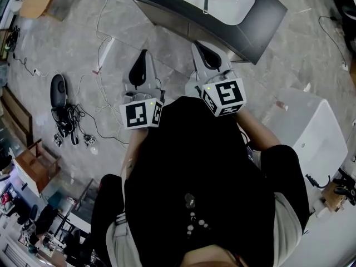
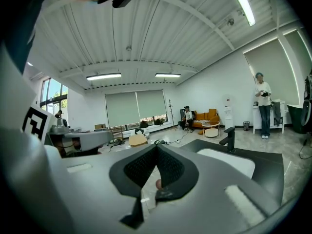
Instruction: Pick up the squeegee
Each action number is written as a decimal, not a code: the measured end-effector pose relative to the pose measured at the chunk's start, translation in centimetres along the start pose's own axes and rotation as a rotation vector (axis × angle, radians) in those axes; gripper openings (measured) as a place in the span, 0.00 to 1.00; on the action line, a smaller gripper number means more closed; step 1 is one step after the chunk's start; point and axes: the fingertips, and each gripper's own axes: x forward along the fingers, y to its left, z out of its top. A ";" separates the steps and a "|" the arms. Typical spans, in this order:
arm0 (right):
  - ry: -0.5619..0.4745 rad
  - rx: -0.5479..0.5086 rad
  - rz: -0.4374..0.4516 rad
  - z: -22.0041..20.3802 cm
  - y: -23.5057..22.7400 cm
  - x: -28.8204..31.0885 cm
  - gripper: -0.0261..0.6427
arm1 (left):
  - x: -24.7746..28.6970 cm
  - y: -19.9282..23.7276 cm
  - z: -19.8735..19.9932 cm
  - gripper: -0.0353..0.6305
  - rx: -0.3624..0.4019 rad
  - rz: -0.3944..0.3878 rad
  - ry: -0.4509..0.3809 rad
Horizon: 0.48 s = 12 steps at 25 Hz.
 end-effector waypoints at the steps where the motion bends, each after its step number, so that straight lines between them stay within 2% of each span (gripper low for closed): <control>1: 0.003 0.001 0.008 0.2 -0.6 0.2 0.04 | 0.6 -0.3 0.2 0.06 -0.002 -0.002 -0.003; 7: 0.004 0.024 0.000 1.3 -5.2 1.5 0.04 | 4.5 -2.4 0.8 0.06 0.005 -0.003 -0.012; 12: 0.005 0.042 -0.032 1.2 -7.3 1.8 0.04 | 6.6 -3.2 0.5 0.06 0.014 -0.034 -0.001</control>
